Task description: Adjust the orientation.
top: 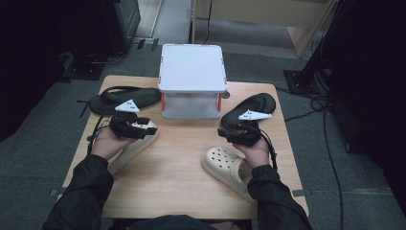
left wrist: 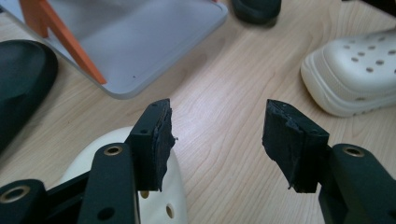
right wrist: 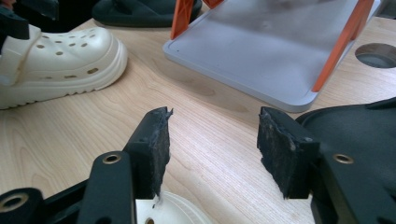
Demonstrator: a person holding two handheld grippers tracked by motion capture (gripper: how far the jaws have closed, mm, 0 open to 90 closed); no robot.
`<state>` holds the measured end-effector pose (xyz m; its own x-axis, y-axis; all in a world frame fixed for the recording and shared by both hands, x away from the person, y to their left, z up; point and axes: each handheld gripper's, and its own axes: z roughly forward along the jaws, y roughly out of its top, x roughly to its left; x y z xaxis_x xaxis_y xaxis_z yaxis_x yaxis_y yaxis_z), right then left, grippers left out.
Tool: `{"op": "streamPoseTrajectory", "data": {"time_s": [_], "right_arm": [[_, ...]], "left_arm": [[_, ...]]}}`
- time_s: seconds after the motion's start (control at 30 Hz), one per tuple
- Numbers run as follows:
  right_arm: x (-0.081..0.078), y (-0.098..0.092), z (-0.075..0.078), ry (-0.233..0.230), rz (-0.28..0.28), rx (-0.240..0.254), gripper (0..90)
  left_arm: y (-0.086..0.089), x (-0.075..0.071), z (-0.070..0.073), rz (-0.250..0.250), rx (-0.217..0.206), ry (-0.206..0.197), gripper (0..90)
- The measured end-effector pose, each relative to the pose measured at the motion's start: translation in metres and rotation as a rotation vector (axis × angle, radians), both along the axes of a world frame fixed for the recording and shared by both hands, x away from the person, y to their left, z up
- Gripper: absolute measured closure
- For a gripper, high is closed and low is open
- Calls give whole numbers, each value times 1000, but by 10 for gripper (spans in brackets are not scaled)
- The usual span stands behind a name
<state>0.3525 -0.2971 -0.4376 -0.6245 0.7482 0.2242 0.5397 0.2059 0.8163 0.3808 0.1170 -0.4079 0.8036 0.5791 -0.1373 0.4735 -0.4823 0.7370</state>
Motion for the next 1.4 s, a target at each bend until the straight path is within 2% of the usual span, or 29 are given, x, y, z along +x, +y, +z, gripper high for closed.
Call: {"op": "streamPoseTrajectory", "data": {"time_s": [0.03,0.13,0.3,0.53,0.67,0.7,0.73,0.83,1.0,1.03,1.13,1.3,1.4], "right_arm": [[0,0,0,6,0,6,457],[-1,-2,-1,26,-2,20,467],[-3,1,1,47,9,38,480],[-6,8,4,20,23,-23,469],[-6,12,10,40,20,-52,460],[-7,13,12,35,15,-60,451],[-6,14,13,11,12,-65,447],[-6,16,13,3,15,-52,446],[-3,24,11,-9,47,-74,447],[-2,28,11,-25,62,-101,447],[-1,30,12,-30,70,-105,447],[0,33,15,-34,83,-58,451],[1,36,18,-32,93,-47,453]], "left_arm": [[4,0,-2,21,-24,-10,424],[6,-2,-1,27,-14,-33,427],[12,-3,0,35,-20,-49,414],[21,-5,1,44,-25,-45,404],[27,-7,2,56,-24,-47,401],[29,-8,2,61,-25,-47,400],[30,-8,2,62,-20,-48,399],[36,-11,4,74,-20,-50,398],[48,-16,5,101,-24,-50,398],[51,-17,5,105,-24,-50,396],[58,-20,5,117,-24,-52,395],[68,-25,4,137,-24,-47,394],[75,-27,2,150,-30,-45,393]]}}
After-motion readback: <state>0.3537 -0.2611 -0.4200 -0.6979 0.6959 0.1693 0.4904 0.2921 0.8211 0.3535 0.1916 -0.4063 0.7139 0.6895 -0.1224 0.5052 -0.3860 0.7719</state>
